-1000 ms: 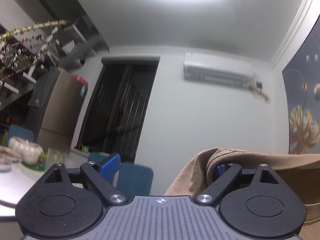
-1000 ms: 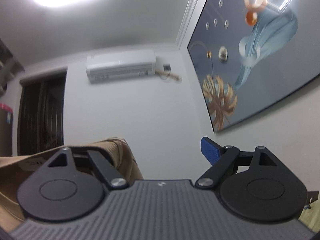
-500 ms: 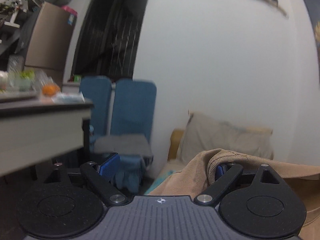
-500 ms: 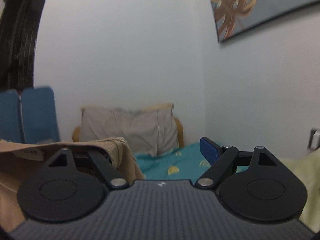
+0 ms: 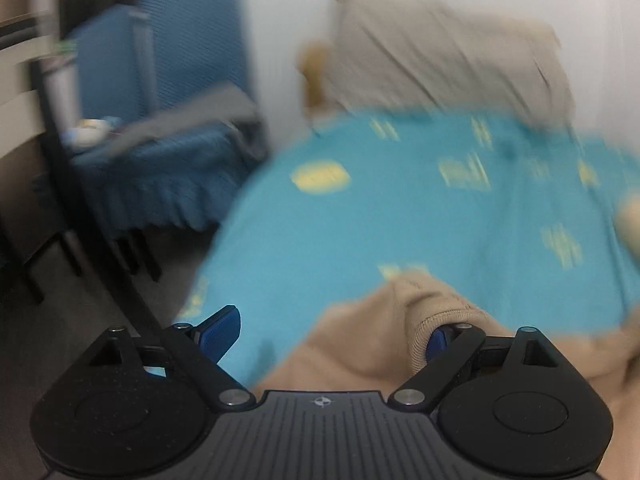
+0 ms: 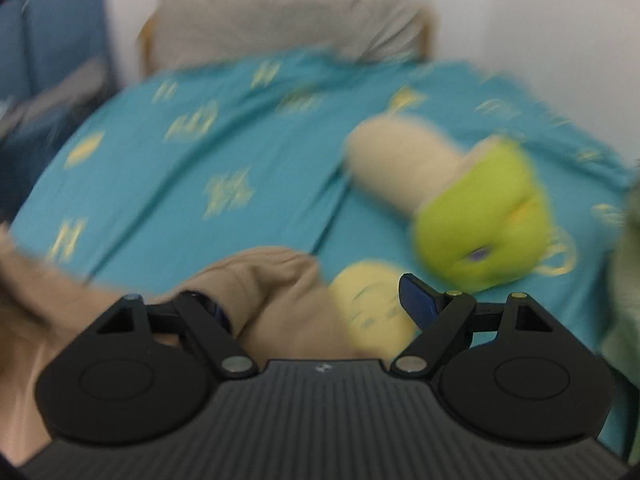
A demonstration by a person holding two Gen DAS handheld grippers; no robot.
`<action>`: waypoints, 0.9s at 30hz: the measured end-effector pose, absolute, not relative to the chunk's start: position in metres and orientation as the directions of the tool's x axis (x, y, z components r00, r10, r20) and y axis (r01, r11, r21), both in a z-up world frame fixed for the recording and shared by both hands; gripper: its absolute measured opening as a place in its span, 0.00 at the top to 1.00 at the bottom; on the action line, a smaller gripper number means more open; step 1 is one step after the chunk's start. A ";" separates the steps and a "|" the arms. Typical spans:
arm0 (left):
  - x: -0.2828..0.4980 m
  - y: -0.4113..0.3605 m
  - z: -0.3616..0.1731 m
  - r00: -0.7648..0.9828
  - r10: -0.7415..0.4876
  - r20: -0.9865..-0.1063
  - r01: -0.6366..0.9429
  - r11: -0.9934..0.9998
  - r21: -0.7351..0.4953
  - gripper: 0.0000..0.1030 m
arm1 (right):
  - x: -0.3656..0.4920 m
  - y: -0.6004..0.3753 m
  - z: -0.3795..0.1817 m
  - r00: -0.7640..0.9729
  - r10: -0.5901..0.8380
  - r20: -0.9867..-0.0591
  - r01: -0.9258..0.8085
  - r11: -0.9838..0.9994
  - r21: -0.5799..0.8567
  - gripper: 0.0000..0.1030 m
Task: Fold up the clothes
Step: 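Lower the shirt flat onto the bed and open both grippers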
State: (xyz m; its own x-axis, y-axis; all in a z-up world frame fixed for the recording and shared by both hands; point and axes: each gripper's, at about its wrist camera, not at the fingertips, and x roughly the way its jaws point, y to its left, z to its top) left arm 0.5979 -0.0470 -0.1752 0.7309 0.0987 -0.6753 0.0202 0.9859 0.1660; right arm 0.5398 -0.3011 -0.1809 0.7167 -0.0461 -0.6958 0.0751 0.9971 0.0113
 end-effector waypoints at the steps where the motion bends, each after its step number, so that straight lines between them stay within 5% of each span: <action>1: 0.600 -0.051 -0.174 0.713 0.102 -0.694 0.064 0.976 0.209 0.11 | 0.540 -0.296 -0.178 0.704 -0.004 -0.710 0.021 1.000 0.016 0.19; 6: 0.580 -0.061 -0.155 0.618 0.004 -0.787 0.233 0.954 0.187 0.06 | 0.519 -0.272 -0.157 0.667 0.150 -0.730 -0.153 0.986 0.063 0.19; 19: 0.327 0.009 -0.046 0.810 -0.140 -0.569 0.123 0.990 -0.069 0.04 | 0.286 -0.251 -0.070 0.809 0.164 -0.565 -0.119 0.986 0.115 0.19; 27: 0.210 0.038 -0.001 0.820 -0.109 -0.562 0.055 0.992 -0.113 0.04 | 0.196 -0.248 0.019 0.862 0.105 -0.496 0.001 0.978 0.210 0.19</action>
